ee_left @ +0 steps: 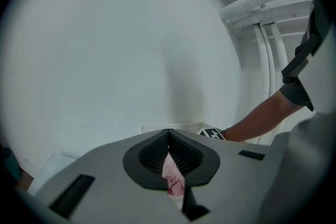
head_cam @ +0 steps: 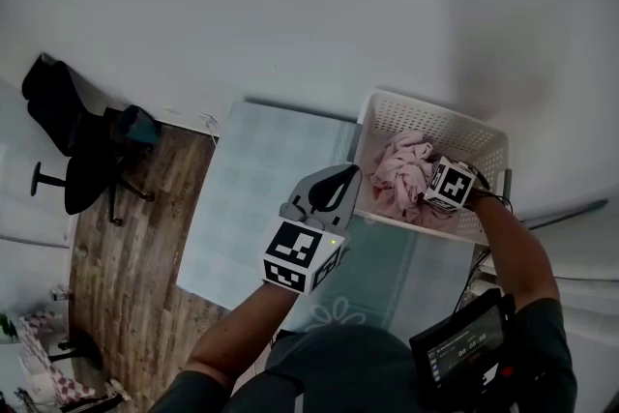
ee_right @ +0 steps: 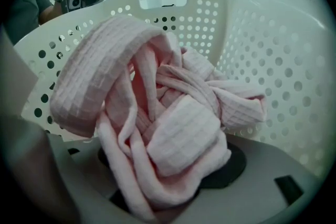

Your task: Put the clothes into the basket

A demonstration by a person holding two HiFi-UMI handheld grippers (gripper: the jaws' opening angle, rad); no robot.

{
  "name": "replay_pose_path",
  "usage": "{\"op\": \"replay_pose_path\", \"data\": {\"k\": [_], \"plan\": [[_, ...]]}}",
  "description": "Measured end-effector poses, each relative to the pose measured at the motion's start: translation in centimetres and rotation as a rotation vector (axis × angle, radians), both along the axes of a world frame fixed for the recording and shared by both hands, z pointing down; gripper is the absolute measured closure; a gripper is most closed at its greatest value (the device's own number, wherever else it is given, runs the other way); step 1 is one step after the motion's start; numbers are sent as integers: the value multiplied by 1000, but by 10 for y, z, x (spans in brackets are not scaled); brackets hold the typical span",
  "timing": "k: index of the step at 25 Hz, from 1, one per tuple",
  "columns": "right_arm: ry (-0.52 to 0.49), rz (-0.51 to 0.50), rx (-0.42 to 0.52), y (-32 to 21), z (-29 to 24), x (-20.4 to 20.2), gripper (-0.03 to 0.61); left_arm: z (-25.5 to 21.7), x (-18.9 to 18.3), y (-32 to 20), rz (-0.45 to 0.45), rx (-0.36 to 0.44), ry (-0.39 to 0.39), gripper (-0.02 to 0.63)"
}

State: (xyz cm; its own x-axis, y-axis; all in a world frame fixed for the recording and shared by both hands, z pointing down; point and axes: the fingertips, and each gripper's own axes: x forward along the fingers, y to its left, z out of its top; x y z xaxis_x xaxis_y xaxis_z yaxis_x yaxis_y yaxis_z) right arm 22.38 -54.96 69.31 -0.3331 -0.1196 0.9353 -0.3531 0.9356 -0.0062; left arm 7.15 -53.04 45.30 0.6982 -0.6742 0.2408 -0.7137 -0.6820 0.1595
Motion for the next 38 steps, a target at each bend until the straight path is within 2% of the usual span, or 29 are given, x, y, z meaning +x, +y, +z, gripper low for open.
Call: {"op": "replay_pose_path", "data": {"k": [6, 15, 23, 31, 38], "plan": [[17, 41, -39, -5, 15, 1, 252, 6, 3, -2, 2, -9, 10, 604], [58, 38, -20, -15, 38, -7, 236, 25, 3, -4, 14, -22, 15, 604], [76, 84, -17, -12, 27, -4, 162, 13, 4, 12, 27, 3, 23, 604], [4, 123, 51, -4, -19, 2, 150, -9, 3, 34, 19, 37, 28, 604], [-141, 262, 200, -19, -87, 13, 150, -25, -1, 55, 3, 67, 32, 604]]}}
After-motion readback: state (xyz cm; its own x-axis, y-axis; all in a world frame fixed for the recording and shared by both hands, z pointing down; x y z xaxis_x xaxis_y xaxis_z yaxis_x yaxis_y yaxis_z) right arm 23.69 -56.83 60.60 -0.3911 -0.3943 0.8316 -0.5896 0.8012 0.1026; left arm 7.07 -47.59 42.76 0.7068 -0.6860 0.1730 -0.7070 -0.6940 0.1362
